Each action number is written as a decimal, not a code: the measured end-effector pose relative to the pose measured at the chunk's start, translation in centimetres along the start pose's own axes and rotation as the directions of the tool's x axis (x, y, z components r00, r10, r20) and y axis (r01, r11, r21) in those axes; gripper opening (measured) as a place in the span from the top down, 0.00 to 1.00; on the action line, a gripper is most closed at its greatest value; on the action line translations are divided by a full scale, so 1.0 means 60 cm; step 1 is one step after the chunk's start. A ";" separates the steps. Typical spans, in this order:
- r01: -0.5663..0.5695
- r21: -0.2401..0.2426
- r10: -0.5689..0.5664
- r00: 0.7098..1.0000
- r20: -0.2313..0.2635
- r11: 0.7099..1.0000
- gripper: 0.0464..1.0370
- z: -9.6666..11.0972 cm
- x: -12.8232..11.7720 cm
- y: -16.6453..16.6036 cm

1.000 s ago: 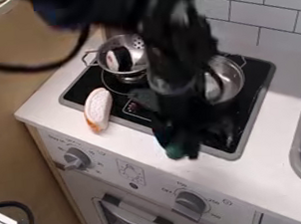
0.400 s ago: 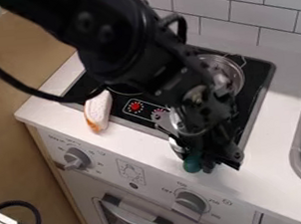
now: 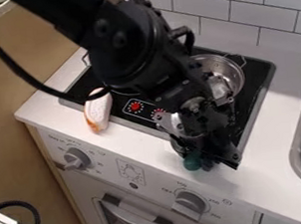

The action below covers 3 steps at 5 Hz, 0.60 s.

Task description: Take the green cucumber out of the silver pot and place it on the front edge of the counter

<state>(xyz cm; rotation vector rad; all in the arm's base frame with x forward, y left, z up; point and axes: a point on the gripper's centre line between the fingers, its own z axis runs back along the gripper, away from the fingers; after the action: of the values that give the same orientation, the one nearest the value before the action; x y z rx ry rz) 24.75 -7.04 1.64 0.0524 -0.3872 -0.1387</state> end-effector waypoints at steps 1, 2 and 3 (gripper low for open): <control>-0.004 -0.003 0.004 1.000 -0.026 1.000 0.29 0.002 0.000 -0.002; -0.006 0.000 0.006 0.999 -0.046 1.000 0.05 0.003 -0.003 -0.002; -0.017 0.003 0.017 0.998 -0.059 1.000 0.04 0.005 -0.001 -0.002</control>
<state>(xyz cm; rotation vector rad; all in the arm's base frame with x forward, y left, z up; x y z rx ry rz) 24.55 -7.16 1.90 0.0558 -0.3290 -0.1197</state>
